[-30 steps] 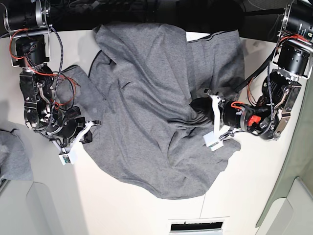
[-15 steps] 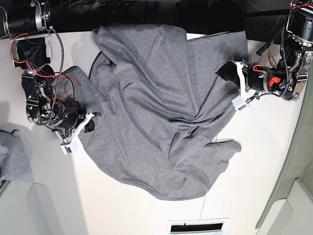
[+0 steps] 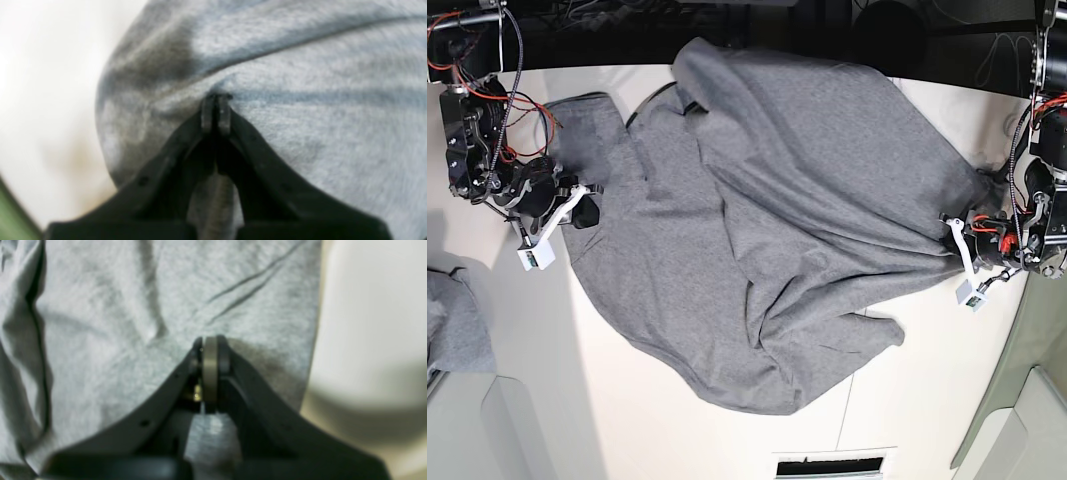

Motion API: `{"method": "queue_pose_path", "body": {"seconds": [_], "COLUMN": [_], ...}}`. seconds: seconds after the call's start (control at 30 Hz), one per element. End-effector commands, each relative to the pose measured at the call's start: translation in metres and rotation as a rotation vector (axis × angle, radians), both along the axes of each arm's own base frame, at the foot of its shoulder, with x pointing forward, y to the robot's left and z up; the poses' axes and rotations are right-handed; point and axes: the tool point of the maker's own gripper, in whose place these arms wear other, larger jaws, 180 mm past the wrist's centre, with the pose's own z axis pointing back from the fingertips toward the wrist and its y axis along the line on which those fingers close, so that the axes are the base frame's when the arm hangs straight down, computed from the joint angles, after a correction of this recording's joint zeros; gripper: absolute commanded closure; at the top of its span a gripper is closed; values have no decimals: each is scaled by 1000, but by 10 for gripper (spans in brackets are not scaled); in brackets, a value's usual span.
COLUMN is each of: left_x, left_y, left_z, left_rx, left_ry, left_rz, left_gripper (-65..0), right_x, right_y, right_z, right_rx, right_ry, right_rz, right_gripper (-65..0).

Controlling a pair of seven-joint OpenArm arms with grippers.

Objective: Layout the t-shirt on the table in an organized manner, then fold the t-shirt properly
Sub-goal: 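Pull the shirt hem with the left gripper away from the right gripper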

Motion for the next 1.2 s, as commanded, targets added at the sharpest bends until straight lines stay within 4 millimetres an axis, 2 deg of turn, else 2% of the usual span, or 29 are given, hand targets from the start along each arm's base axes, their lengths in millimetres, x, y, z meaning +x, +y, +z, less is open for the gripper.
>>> {"method": "queue_pose_path", "body": {"seconds": [0.0, 0.1, 0.2, 0.3, 0.43, 0.6, 0.7, 0.77, 0.87, 1.0, 1.07, 1.17], "left_x": [17, 44, 61, 73, 79, 81, 64, 42, 8, -36, -59, -89], "left_y": [6, -15, -40, -55, -51, -55, -58, -59, -66, -71, -71, -71], "left_z": [14, 28, 34, 38, 47, 85, 95, 87, 64, 30, 14, -5], "left_rx": [20, -9, -13, 21, 76, 4, -24, -22, -64, -107, -114, -110], "left_ry": [-34, -84, -104, -114, -102, -193, -206, -167, -96, 6, 58, 118], "left_rz": [11, -9, -69, -98, -89, -115, -165, -218, -255, -248, -246, -260], "left_gripper": [-13, -13, -13, -13, -13, -13, -13, -13, -13, -13, -13, -13], "right_x": [-13, -34, -52, -56, -35, 8, 34, 50, 79, 106, 106, 94], "right_y": [-3, 11, 22, 29, 29, 18, 20, 24, 31, 45, 55, 64], "right_z": [-4, -1, 3, 11, 32, 61, 80, 88, 90, 70, 52, 26], "right_rx": [-37, -19, -9, -5, -2, -14, -17, -23, -9, 17, 4, -53], "right_ry": [40, 30, 21, -2, -80, -185, -249, -279, -293, -261, -209, -137], "right_rz": [32, 64, 92, 111, 105, 73, 73, 73, 49, 27, 66, 141], "right_gripper": [0, 0, 0, 0, 0, 0, 0, 0, 0, 0, 0, 0]}}
